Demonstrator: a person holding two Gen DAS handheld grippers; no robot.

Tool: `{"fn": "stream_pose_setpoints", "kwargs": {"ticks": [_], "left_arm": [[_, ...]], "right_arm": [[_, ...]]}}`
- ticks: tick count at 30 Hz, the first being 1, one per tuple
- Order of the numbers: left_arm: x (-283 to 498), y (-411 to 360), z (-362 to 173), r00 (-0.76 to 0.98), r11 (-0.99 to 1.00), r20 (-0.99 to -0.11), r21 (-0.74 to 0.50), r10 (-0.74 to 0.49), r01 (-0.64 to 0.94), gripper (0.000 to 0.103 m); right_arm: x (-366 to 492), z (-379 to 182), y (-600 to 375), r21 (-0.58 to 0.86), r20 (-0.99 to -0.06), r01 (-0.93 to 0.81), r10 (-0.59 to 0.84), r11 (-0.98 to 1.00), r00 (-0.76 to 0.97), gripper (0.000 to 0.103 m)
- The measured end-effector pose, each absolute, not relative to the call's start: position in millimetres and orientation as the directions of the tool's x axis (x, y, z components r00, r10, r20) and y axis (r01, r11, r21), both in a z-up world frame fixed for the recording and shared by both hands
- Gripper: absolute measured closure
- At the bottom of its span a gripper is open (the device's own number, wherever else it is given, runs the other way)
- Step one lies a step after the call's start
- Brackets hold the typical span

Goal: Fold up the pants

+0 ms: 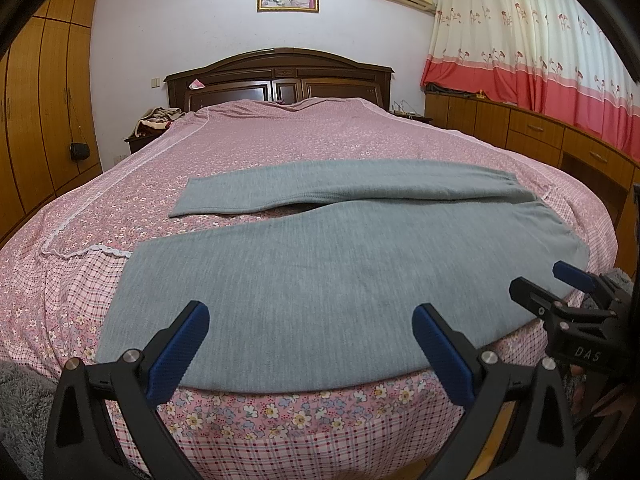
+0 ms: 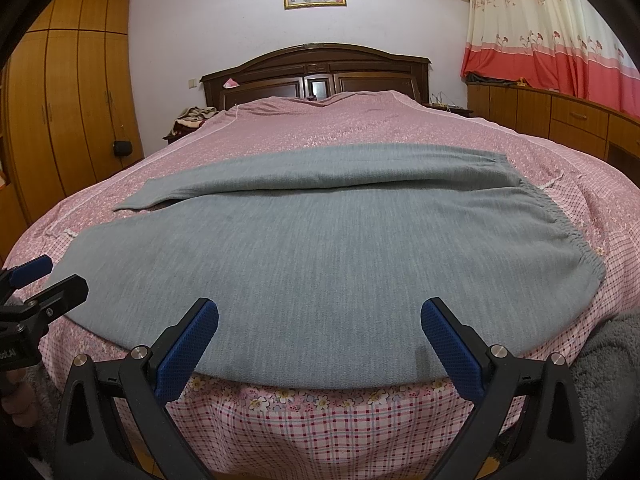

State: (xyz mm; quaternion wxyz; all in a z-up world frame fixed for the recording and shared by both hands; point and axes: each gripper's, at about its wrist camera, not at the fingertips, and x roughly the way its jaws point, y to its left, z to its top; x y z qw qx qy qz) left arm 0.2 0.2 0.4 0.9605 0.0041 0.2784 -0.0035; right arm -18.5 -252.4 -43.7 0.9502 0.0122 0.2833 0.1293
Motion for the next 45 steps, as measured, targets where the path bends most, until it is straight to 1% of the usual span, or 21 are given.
{"fn": "stream_pose_setpoints", "kwargs": {"ticks": [12,45], "left_arm": [[-1.0,-0.4,7.2,0.845,1.0,-0.535,0.007,-0.005,0.01,0.0],[-3.3,2.0,3.0,0.846,1.0,-0.533,0.007,-0.003,0.008,0.0]], "right_arm": [[-16.0,-49.9,-250.7,0.098,-0.539,-0.24,0.254,0.966,0.803,0.0],[-13.9,-49.1,-250.3,0.098,-0.547,-0.239,0.253,0.966,0.798,0.0]]}}
